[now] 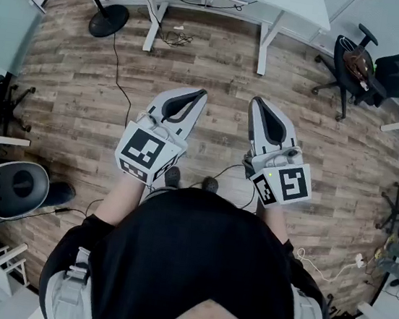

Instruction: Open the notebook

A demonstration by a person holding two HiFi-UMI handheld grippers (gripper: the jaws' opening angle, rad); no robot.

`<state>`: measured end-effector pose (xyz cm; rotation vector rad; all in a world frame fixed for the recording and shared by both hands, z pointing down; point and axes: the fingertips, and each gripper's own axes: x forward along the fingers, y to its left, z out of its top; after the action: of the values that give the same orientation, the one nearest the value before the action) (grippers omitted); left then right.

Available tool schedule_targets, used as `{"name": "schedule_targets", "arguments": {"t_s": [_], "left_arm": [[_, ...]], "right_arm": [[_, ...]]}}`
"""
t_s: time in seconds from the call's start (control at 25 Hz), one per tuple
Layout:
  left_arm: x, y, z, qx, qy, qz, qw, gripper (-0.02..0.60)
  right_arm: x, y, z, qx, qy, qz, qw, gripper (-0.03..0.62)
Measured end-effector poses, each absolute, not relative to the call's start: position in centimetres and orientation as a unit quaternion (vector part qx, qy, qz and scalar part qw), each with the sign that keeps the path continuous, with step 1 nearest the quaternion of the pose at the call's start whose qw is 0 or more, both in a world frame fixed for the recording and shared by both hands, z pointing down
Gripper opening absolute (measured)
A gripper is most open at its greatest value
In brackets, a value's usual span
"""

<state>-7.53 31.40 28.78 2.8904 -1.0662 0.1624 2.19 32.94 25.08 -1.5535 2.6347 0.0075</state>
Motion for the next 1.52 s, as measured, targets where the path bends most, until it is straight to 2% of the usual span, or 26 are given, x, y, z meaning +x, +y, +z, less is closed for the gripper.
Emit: {"name": "schedule_targets", "arguments": {"t_s": [1.0, 1.52], "left_arm": [[-10.6, 32.3, 28.1, 0.941, -0.335, 0.03, 0.02, 0.012], [-14.8, 32.3, 28.7, 0.95, -0.31, 0.029, 0.006, 0.012]], "right_arm": [[-1.2, 33.8, 24.1, -0.511, 0.858, 0.019, 0.05, 0.004], [-5.7, 34.4, 24.7, -0.529, 0.846, 0.023, 0.061, 0.004]]}}
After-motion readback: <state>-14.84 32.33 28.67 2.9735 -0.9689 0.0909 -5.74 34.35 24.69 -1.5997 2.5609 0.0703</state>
